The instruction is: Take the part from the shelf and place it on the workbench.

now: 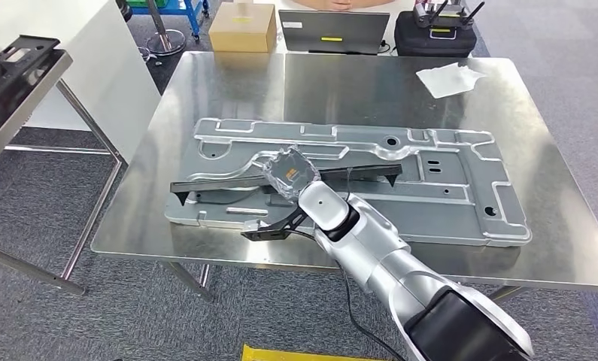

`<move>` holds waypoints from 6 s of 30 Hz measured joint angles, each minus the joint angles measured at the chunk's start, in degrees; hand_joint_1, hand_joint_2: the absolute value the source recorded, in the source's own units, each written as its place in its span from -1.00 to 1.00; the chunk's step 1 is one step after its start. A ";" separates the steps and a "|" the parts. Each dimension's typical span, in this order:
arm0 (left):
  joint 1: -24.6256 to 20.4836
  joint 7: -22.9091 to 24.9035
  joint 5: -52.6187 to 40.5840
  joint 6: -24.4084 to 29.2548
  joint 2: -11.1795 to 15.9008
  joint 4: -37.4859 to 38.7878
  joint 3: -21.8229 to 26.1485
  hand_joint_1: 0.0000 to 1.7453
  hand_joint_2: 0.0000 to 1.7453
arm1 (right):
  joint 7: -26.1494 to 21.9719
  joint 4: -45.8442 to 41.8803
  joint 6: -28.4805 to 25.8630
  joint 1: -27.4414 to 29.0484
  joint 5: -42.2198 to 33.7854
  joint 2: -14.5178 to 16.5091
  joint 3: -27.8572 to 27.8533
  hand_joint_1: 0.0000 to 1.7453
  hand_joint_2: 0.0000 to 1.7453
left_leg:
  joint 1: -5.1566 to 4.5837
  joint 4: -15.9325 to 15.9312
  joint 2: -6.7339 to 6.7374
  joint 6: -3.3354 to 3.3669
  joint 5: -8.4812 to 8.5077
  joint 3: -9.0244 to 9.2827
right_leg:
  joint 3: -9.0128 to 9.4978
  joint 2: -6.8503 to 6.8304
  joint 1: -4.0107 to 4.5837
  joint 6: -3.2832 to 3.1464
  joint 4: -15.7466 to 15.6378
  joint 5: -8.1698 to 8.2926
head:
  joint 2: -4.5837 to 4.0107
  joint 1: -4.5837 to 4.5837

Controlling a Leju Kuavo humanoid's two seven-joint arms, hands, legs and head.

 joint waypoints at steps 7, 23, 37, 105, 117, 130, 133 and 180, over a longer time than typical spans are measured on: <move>0.00 0.28 1.32 1.20 -0.01 0.00 1.36 -1.00 -1.00 | 0.85 2.08 0.01 -0.31 0.01 0.93 0.60 1.00 1.00 | -0.13 -11.67 -0.02 1.73 4.40 5.24 | -0.10 0.43 0.33 1.86 0.66 -0.57 | 0.00 0.02; 0.07 0.12 4.16 3.77 -0.16 0.00 3.80 -1.00 -1.00 | 7.03 4.05 0.71 -3.74 -0.01 -1.21 -7.86 1.00 1.00 | -0.18 -11.13 0.16 0.87 4.17 4.63 | 0.18 -0.08 0.02 0.96 0.29 -0.55 | 0.00 0.01; 0.38 0.16 4.91 4.21 -0.23 0.00 4.75 -1.00 -1.00 | 7.29 4.63 -0.05 -4.12 0.01 -5.51 -15.76 1.00 1.00 | -0.54 -11.89 0.07 1.93 5.17 4.51 | 0.89 -0.55 0.34 1.71 0.18 -1.44 | 0.00 0.01; 0.90 -1.64 1.11 0.66 -0.29 0.00 1.21 -1.00 -1.00 | -5.82 -50.81 1.67 18.39 -39.37 -20.23 -41.73 -1.00 1.00 | -0.50 -12.56 -0.12 3.92 4.49 6.37 | -6.40 -0.01 -0.26 3.57 15.74 -7.88 | 0.00 0.00; 0.87 -1.87 2.09 1.45 -0.50 0.00 1.23 -1.00 -1.00 | -9.51 -62.92 -0.61 23.09 -53.89 -25.58 -42.03 -1.00 1.00 | -0.88 -6.16 -0.02 1.55 0.07 3.87 | 1.41 -0.27 -0.16 0.78 -1.07 0.00 | 0.00 -0.01; 1.14 -3.73 4.58 1.93 -0.68 0.00 2.85 -1.00 -1.00 | -18.94 -74.53 3.75 37.89 -84.99 -30.53 -42.01 -1.00 -1.00 | -0.91 -12.38 0.07 3.55 3.76 7.54 | 0.66 -0.39 0.03 2.80 0.45 -0.59 | 0.00 -0.01; 1.08 -3.86 4.75 1.86 -0.88 0.00 3.02 -1.00 -1.00 | -19.57 -76.58 5.11 42.47 -86.01 -31.34 -42.27 -1.00 -1.00 | -0.80 -12.85 0.22 4.58 4.93 6.54 | -2.01 -0.32 -0.26 3.56 8.35 -7.30 | 0.00 0.00; 0.98 -3.33 -0.39 3.86 -2.91 0.02 0.17 -1.00 -1.00 | -30.99 -28.90 9.92 61.21 -50.39 -6.09 -95.75 -1.00 -1.00 | -0.84 -1.94 -0.84 1.15 -0.53 -0.24 | 8.41 -0.94 0.33 0.01 -5.05 -2.83 | 0.00 -0.14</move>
